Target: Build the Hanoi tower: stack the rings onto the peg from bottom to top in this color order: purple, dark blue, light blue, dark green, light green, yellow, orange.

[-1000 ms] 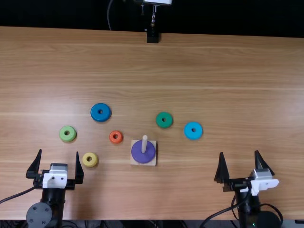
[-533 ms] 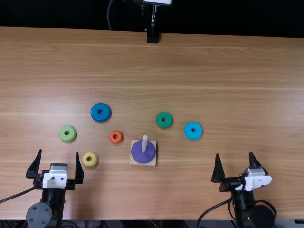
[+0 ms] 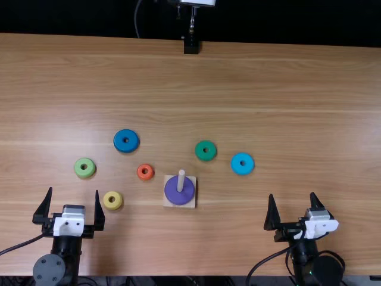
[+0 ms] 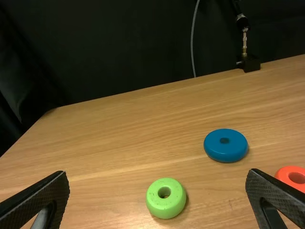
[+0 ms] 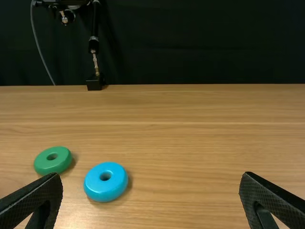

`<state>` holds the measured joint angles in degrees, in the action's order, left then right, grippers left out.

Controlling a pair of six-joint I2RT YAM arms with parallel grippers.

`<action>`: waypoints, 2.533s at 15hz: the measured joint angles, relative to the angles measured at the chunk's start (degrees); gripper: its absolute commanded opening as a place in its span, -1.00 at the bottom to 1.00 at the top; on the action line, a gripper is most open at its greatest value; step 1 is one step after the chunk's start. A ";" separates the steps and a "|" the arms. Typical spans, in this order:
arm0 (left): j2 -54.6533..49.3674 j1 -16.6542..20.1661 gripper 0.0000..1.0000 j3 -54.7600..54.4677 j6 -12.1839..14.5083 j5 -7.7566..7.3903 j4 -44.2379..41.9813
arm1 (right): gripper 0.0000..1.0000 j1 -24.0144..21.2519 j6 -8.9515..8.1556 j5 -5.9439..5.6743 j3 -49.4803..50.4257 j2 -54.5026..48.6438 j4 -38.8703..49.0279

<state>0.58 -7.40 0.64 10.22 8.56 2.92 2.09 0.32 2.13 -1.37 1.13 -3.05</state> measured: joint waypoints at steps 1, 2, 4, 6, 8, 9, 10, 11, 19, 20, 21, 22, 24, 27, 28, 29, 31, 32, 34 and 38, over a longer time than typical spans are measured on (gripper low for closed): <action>0.00 0.00 1.00 0.00 0.00 -0.04 0.00 | 1.00 0.00 0.02 -0.02 0.00 -0.39 0.02; 0.00 0.00 1.00 0.00 0.00 0.00 0.02 | 1.00 0.00 0.04 0.00 0.00 -0.39 0.02; 0.00 0.00 1.00 0.00 0.02 -0.02 0.02 | 1.00 0.00 0.02 0.00 0.00 -0.39 0.04; 0.00 0.00 1.00 0.00 0.00 -0.02 0.02 | 1.00 0.00 0.04 0.00 0.00 -0.39 0.04; 0.00 0.00 1.00 0.00 0.02 0.02 0.02 | 1.00 0.00 0.02 0.02 0.00 -0.39 0.04; 0.00 0.07 1.00 0.00 0.04 -0.02 0.02 | 1.00 0.00 0.04 0.02 0.00 -0.39 0.04; 0.00 0.44 1.00 0.00 0.00 0.00 0.04 | 1.00 0.00 0.02 0.02 0.00 -0.39 0.04; 0.00 0.81 1.00 0.00 0.02 0.00 0.02 | 1.00 -0.02 0.02 0.00 0.00 -0.39 0.04; 9.44 1.14 1.00 9.44 -0.26 -0.15 1.90 | 1.00 0.00 0.02 -0.02 0.00 -0.39 0.04; 13.62 1.14 1.00 14.93 -1.05 -0.48 1.88 | 1.00 0.00 0.02 0.00 0.00 -0.39 0.04; 17.31 1.14 1.00 19.82 -1.51 -1.51 1.88 | 1.00 0.00 0.02 0.00 0.00 -0.39 0.07; 20.63 1.11 1.00 23.96 -1.62 -2.91 1.90 | 1.00 0.00 0.02 0.00 0.00 -0.39 0.04; 28.94 0.98 1.00 30.53 -1.90 -7.21 1.88 | 1.00 0.00 0.00 0.02 0.00 -0.39 0.04; 39.01 -0.15 1.00 34.47 -2.67 -9.46 2.36 | 1.00 0.00 0.02 0.00 0.00 -0.39 0.04; 42.05 -1.68 1.00 35.95 -3.15 -9.57 2.32 | 1.00 0.00 0.02 0.02 0.00 -0.39 0.04; 43.80 -3.48 1.00 36.87 -3.52 -9.20 2.01 | 1.00 0.00 0.04 0.00 0.00 -0.39 0.04; 44.22 -5.64 1.00 37.16 -4.11 -6.56 2.05 | 1.00 0.00 0.04 0.00 0.00 -0.39 0.04; 44.11 -5.64 1.00 37.18 -4.31 -5.40 2.40 | 1.00 0.00 0.02 0.00 0.00 -0.39 0.04; 42.93 -5.62 1.00 37.18 -4.46 -3.82 3.82 | 1.00 0.00 0.04 0.00 0.00 -0.39 0.07; 41.94 -5.25 1.00 37.18 -4.50 -2.75 5.03 | 1.00 0.00 0.02 0.02 0.00 -0.39 0.04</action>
<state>42.52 -12.64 37.82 5.72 5.80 7.94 2.09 0.34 2.15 -1.37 0.73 -3.01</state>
